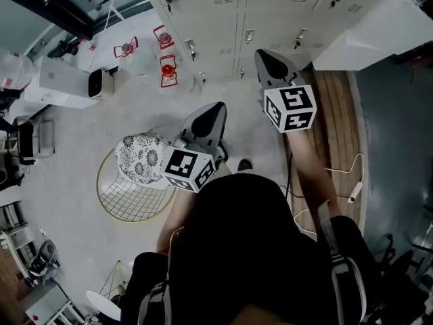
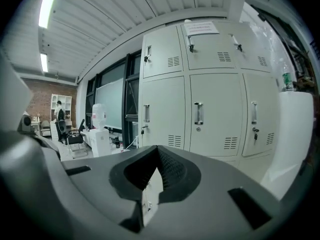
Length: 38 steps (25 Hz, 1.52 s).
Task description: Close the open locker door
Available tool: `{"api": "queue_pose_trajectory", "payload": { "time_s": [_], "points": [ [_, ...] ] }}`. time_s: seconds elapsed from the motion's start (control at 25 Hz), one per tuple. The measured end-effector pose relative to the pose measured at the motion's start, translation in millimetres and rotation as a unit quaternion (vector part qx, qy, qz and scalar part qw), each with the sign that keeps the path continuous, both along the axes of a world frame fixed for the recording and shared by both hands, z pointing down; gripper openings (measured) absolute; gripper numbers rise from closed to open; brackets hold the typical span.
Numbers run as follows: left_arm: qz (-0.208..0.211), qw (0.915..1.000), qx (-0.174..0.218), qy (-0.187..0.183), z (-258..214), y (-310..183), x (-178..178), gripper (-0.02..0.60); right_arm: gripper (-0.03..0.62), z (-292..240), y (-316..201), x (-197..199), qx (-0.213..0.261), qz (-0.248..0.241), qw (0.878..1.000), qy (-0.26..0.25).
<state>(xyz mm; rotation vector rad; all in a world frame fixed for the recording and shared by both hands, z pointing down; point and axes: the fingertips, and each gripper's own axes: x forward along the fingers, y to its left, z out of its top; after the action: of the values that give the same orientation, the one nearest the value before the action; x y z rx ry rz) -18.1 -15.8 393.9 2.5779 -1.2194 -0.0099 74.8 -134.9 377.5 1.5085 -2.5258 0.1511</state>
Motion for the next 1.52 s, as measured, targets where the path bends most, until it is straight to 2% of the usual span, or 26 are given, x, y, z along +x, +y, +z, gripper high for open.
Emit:
{"api": "queue_pose_trajectory", "payload": {
  "time_s": [0.24, 0.6, 0.88, 1.0, 1.32, 1.52],
  "points": [
    [0.019, 0.9998, 0.003, 0.005, 0.3, 28.7, 30.9, 0.018, 0.005, -0.9, 51.7, 32.0, 0.01, -0.002, 1.0, 0.002],
    [0.048, 0.9985, 0.024, 0.008, -6.0, 62.5, 67.6, 0.018, 0.005, -8.1, 136.0, 73.5, 0.028, 0.008, 0.999, -0.023],
    [0.07, 0.9966, 0.042, 0.012, -10.5, 86.8, 82.6, 0.018, 0.004, -1.4, 203.5, 82.7, 0.039, -0.027, 0.998, -0.035],
    [0.084, 0.9955, 0.042, 0.016, -6.8, 90.9, 90.5, 0.018, 0.003, 5.5, 218.8, 87.0, 0.033, -0.036, 0.998, -0.04],
    [0.118, 0.9921, 0.042, 0.003, -2.2, 101.5, 116.6, 0.018, 0.003, 10.1, 234.9, 112.8, 0.022, -0.008, 0.998, -0.051],
    [0.124, 0.9912, 0.046, 0.0, -8.3, 103.4, 122.2, 0.018, 0.003, 7.8, 233.2, 121.1, 0.034, 0.009, 0.997, -0.066]
  ]
}}
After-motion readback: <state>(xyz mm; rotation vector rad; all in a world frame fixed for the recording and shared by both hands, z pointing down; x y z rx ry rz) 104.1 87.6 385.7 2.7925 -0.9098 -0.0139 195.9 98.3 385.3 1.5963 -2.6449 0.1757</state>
